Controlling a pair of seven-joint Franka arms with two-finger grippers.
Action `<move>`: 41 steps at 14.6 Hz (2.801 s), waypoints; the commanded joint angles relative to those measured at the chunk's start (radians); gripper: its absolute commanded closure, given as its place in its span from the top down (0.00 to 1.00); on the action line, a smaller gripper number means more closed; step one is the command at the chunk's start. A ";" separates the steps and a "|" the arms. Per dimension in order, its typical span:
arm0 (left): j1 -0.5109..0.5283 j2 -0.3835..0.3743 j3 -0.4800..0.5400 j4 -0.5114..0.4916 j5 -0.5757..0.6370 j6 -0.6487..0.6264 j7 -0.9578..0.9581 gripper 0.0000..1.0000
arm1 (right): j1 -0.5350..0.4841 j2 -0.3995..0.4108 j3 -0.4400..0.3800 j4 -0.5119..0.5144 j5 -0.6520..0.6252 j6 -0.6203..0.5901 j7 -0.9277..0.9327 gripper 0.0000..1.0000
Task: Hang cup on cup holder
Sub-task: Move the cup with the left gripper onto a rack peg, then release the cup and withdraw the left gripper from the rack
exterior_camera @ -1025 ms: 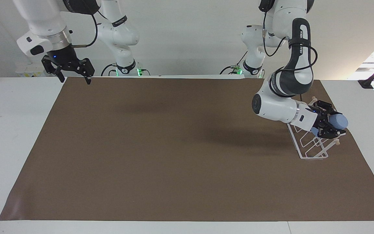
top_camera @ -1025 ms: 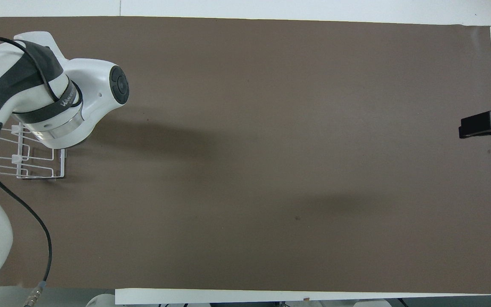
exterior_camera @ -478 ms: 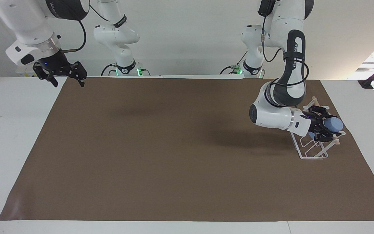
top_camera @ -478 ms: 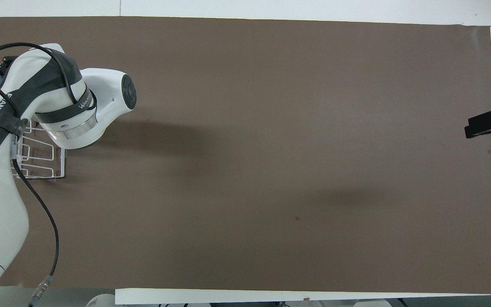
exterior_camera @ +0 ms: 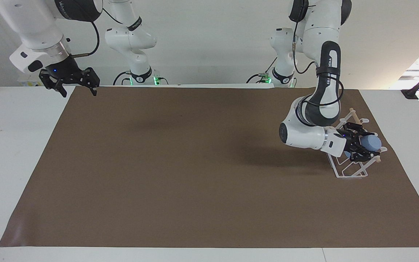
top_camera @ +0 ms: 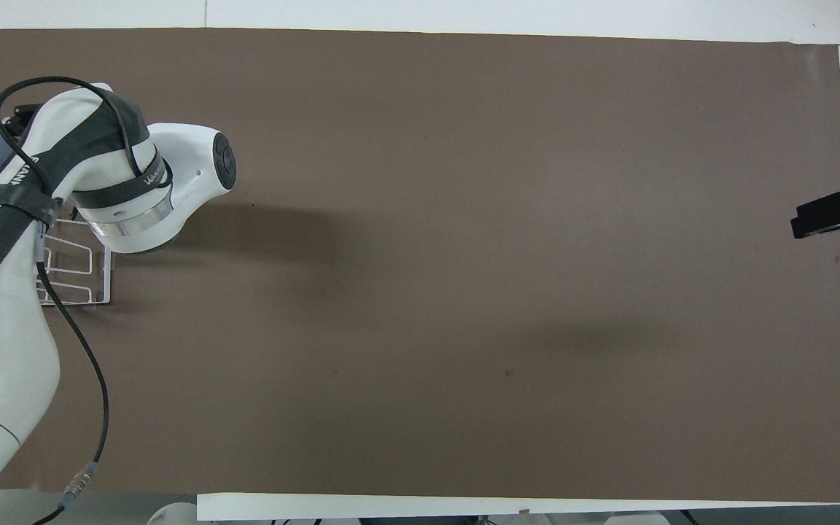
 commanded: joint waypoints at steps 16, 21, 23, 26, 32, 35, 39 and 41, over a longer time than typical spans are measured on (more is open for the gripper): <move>0.068 -0.182 -0.002 0.206 -0.391 0.021 0.502 1.00 | -0.045 -0.029 -0.002 -0.033 0.010 -0.065 -0.093 1.00; 0.117 -0.256 -0.002 0.179 -0.662 0.079 0.755 1.00 | -0.045 -0.029 -0.001 -0.033 0.010 -0.064 -0.093 1.00; 0.132 -0.276 0.000 0.173 -0.769 0.092 0.876 1.00 | -0.045 -0.029 -0.002 -0.033 0.010 -0.064 -0.093 1.00; 0.189 -0.333 0.000 0.165 -0.943 0.086 1.144 1.00 | -0.045 -0.029 -0.002 -0.033 0.010 -0.064 -0.093 1.00; 0.292 -0.409 0.001 0.177 -1.223 0.055 1.746 1.00 | -0.045 -0.029 -0.002 -0.033 0.010 -0.064 -0.093 1.00; 0.304 -0.422 0.000 0.182 -1.262 0.024 1.921 1.00 | -0.045 -0.029 -0.002 -0.033 0.010 -0.064 -0.093 1.00; 0.295 -0.426 -0.016 0.198 -1.290 0.018 1.936 1.00 | -0.045 -0.029 -0.002 -0.033 0.010 -0.065 -0.093 1.00; 0.297 -0.426 -0.012 0.200 -1.334 0.005 2.059 1.00 | -0.045 -0.029 -0.001 -0.033 0.010 -0.064 -0.093 1.00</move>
